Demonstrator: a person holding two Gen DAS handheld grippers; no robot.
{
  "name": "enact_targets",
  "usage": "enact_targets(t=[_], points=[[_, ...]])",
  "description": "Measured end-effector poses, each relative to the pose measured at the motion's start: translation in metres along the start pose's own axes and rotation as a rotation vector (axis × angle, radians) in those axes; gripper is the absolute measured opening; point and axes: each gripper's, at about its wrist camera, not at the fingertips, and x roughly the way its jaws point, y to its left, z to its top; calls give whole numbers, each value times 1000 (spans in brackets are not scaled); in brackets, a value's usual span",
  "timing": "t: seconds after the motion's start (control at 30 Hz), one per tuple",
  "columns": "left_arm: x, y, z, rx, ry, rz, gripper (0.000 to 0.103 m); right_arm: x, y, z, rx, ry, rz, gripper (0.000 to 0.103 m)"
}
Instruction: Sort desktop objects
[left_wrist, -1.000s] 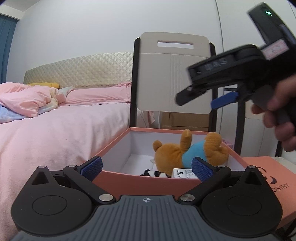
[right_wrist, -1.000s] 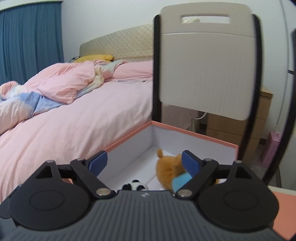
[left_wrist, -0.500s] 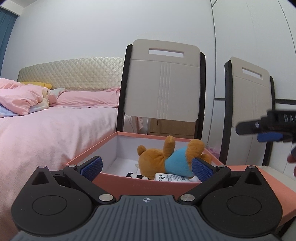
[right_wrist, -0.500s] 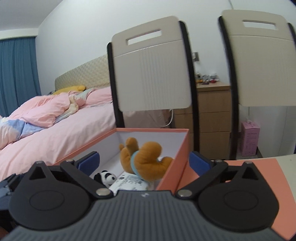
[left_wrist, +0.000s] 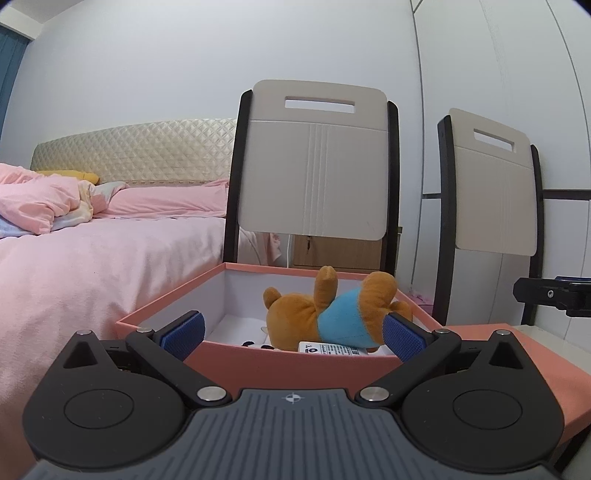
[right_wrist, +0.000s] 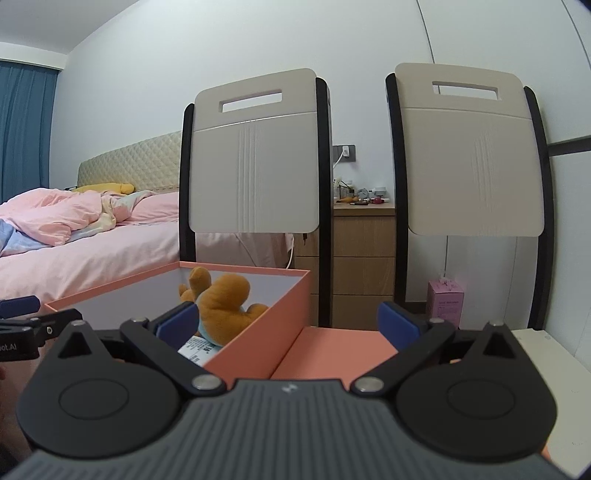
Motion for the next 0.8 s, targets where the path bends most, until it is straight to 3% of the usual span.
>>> enact_targets(t=[0.33, 0.8], points=[[1, -8, -6, -10, 29, -35, 103, -3, -8, -7, 7, 20, -13, 103], [3, -32, -20, 2, 110, -146, 103, -38, -62, -25, 56, 64, -147, 103]])
